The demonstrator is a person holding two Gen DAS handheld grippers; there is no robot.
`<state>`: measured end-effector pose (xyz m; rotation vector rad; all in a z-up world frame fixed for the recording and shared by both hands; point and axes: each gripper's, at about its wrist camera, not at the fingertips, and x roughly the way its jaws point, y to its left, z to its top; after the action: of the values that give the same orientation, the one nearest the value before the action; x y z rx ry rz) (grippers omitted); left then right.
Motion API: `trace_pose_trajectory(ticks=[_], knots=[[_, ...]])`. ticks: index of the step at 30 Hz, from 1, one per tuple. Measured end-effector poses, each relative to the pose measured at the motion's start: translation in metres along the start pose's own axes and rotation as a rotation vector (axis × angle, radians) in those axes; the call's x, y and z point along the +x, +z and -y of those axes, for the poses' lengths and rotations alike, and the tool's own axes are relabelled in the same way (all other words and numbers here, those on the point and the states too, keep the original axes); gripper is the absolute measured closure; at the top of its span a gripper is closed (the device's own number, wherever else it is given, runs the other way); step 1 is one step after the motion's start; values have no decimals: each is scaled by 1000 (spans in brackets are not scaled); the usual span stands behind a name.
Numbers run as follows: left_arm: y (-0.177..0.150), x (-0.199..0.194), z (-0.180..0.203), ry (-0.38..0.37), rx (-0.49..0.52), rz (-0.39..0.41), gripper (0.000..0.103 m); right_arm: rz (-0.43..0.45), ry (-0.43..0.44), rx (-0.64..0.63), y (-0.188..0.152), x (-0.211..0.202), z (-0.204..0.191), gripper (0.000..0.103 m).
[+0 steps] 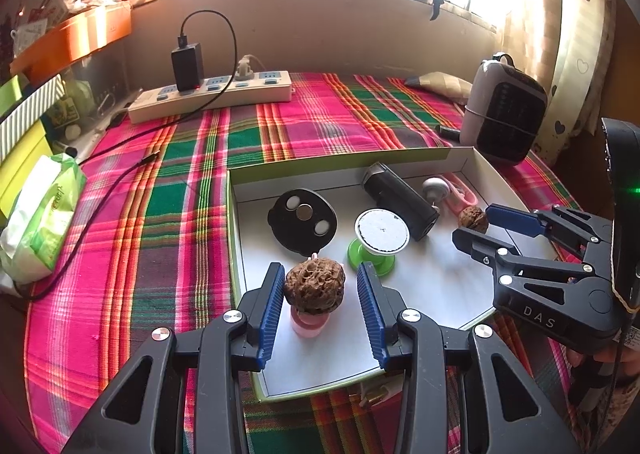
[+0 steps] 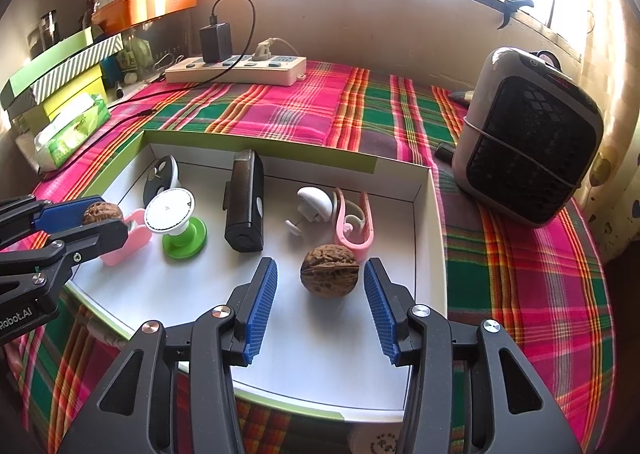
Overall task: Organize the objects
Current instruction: 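Open the left tool to leave the walnut resting on the pink hook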
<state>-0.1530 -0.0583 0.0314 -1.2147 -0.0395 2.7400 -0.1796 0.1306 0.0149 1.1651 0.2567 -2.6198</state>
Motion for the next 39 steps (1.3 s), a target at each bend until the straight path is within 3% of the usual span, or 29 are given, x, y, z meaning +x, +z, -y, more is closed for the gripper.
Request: trace_pose_trajectory(ticks=[39], knots=[[-13, -39, -3, 17, -17, 62, 67, 66, -2, 36, -17, -44, 1, 56]])
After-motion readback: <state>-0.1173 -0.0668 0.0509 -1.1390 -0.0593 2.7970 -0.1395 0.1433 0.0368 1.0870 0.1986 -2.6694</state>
